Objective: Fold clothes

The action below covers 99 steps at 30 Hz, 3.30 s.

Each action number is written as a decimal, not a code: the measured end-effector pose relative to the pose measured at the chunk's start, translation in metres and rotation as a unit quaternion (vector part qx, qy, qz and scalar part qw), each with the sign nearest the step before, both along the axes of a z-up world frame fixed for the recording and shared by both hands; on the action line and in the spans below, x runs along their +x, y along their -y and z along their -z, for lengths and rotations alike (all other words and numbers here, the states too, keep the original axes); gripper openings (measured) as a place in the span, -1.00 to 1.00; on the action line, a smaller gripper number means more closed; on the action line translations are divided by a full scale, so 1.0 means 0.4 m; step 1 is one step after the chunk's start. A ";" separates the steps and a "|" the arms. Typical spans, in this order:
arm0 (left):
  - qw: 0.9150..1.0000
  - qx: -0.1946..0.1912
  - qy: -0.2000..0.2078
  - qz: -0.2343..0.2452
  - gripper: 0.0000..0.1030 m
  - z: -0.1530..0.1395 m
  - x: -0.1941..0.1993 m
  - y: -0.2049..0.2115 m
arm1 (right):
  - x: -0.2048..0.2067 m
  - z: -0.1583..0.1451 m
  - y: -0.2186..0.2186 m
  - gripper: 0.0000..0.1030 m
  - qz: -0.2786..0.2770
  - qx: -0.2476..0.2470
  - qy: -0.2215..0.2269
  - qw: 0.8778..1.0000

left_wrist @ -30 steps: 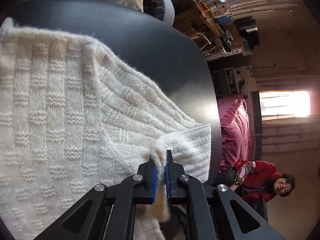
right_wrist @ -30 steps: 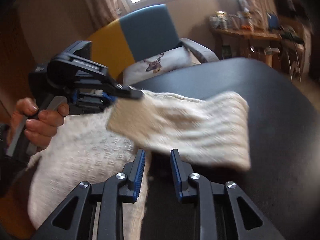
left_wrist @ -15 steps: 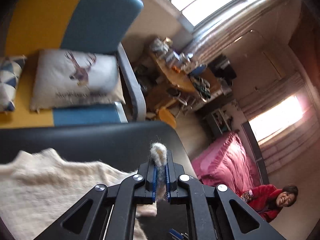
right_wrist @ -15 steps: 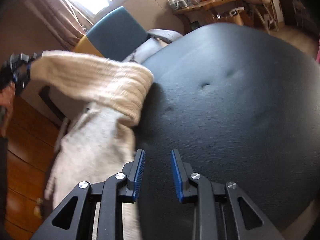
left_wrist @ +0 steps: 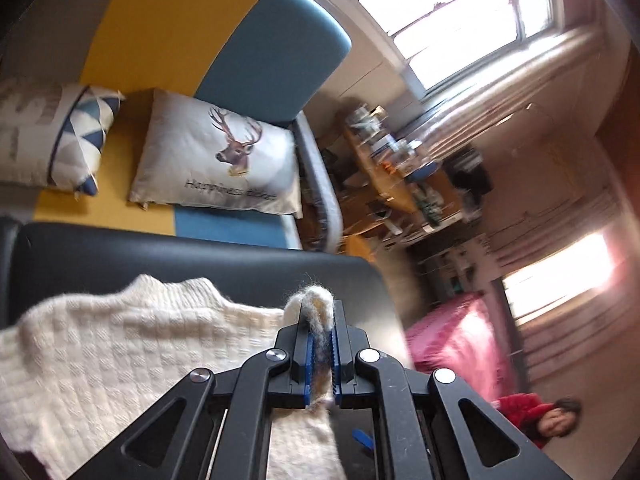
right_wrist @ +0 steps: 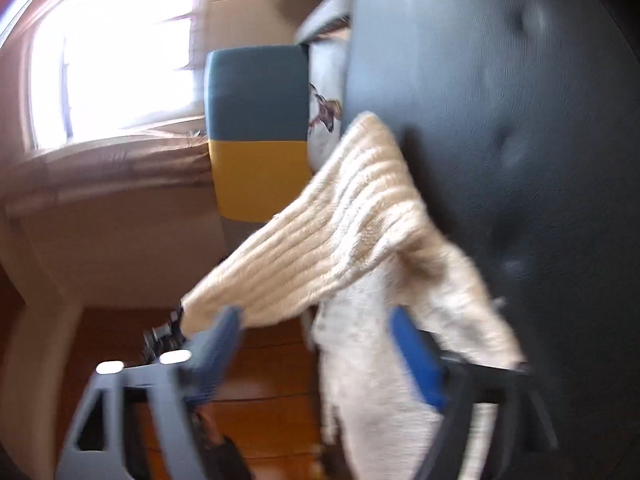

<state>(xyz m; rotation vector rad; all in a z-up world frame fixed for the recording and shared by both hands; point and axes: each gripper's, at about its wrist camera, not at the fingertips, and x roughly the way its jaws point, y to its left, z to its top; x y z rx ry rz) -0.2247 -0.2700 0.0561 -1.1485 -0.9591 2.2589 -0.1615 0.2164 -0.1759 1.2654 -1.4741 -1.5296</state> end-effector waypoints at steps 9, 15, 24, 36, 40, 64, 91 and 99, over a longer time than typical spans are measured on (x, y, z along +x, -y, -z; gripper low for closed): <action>1.000 0.025 -0.013 -0.007 -0.86 0.005 0.081 0.087 | -0.071 0.076 0.152 0.71 0.032 0.037 0.057 0.997; 0.999 0.031 0.028 -0.022 -0.86 0.118 0.110 0.154 | -0.104 0.058 0.138 0.71 0.088 0.048 0.013 0.995; 0.984 -0.017 0.155 -0.087 -0.86 0.392 0.143 0.269 | -0.112 0.030 0.149 0.68 -0.013 0.142 -0.031 0.989; 0.984 -0.024 0.157 -0.080 -0.86 0.493 0.170 0.293 | -0.270 -0.111 0.265 0.19 -0.140 0.437 -0.219 0.861; 0.988 -0.046 0.127 -0.068 -0.86 0.458 0.169 0.276 | -0.387 -0.023 0.272 0.04 -0.147 0.400 -0.154 0.892; 0.978 -0.031 0.142 -0.152 -0.59 0.509 0.158 0.386 | -0.277 -0.165 0.322 -0.47 -0.145 0.480 -0.301 0.812; 0.983 -0.141 0.084 -0.086 -0.45 0.378 0.178 0.205 | -0.333 -0.132 0.356 -0.46 -0.195 0.454 -0.255 0.831; 0.972 -0.155 0.136 -0.114 -0.50 0.521 0.144 0.180 | -0.403 -0.075 0.344 -0.46 -0.187 0.446 -0.209 0.850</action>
